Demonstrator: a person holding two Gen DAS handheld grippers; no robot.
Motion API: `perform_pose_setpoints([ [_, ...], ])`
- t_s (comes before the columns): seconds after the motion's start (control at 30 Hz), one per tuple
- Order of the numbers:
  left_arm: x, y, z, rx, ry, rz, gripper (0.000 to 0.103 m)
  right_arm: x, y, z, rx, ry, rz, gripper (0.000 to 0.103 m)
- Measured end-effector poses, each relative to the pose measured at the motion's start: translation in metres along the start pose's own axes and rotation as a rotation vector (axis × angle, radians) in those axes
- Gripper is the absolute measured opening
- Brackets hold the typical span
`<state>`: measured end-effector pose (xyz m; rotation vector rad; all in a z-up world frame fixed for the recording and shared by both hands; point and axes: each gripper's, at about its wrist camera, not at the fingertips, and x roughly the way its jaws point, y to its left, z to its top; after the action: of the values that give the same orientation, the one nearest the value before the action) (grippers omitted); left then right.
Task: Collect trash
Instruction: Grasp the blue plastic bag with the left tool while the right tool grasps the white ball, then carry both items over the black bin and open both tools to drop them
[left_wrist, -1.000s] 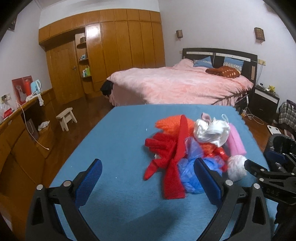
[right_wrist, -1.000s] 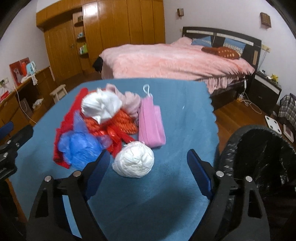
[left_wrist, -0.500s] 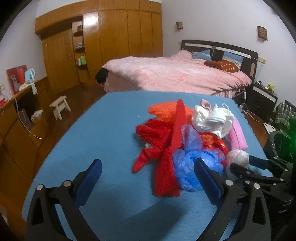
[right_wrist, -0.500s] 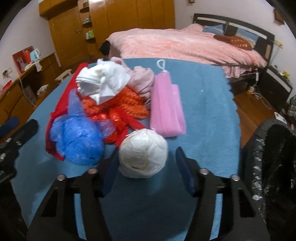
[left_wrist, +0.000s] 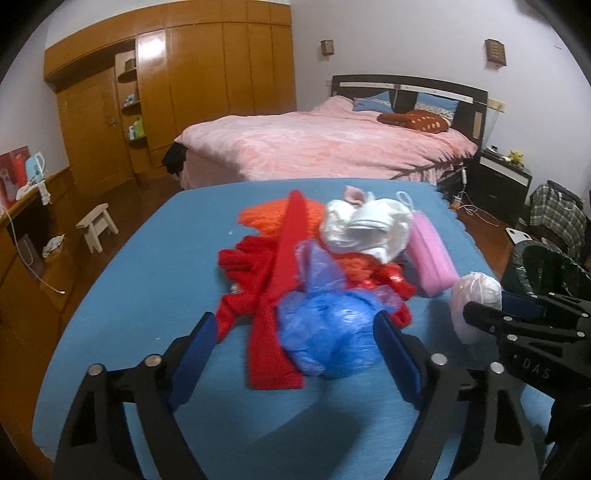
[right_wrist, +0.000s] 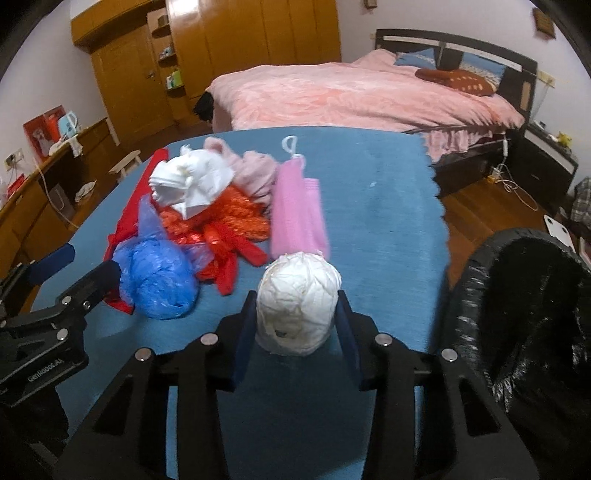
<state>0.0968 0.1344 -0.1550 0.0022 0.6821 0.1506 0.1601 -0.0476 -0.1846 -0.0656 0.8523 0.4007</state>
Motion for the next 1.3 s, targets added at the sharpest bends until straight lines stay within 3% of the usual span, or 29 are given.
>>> perform_pose_setpoints([
  [0.23, 0.009, -0.022, 0.004, 0.057, -0.017, -0.024, 0.08, -0.002, -0.007, -0.002, 0.025, 0.0, -0.001, 0.04],
  [0.47, 0.03, -0.029, 0.005, 0.059, 0.033, -0.029, 0.074, 0.003, -0.011, -0.002, 0.036, 0.011, 0.006, 0.04],
  [0.67, 0.043, -0.035, 0.0, 0.082, 0.092, -0.048, 0.053, 0.003, -0.012, -0.001, 0.034, 0.008, 0.008, 0.041],
  [0.9, 0.034, -0.031, 0.001, 0.05, 0.072, -0.065, 0.026, -0.004, -0.01, 0.001, 0.035, -0.002, 0.019, 0.041],
  [1.07, 0.024, -0.023, 0.002, 0.023, 0.065, -0.075, 0.02, -0.014, -0.01, 0.004, 0.025, -0.025, 0.028, 0.041],
  [1.13, 0.018, -0.021, 0.003, 0.015, 0.062, -0.1, 0.003, -0.018, -0.01, 0.006, 0.026, -0.031, 0.031, 0.041],
  [1.3, 0.01, -0.022, 0.005, 0.015, 0.051, -0.109, 0.003, -0.026, -0.013, 0.006, 0.024, -0.047, 0.031, 0.041],
])
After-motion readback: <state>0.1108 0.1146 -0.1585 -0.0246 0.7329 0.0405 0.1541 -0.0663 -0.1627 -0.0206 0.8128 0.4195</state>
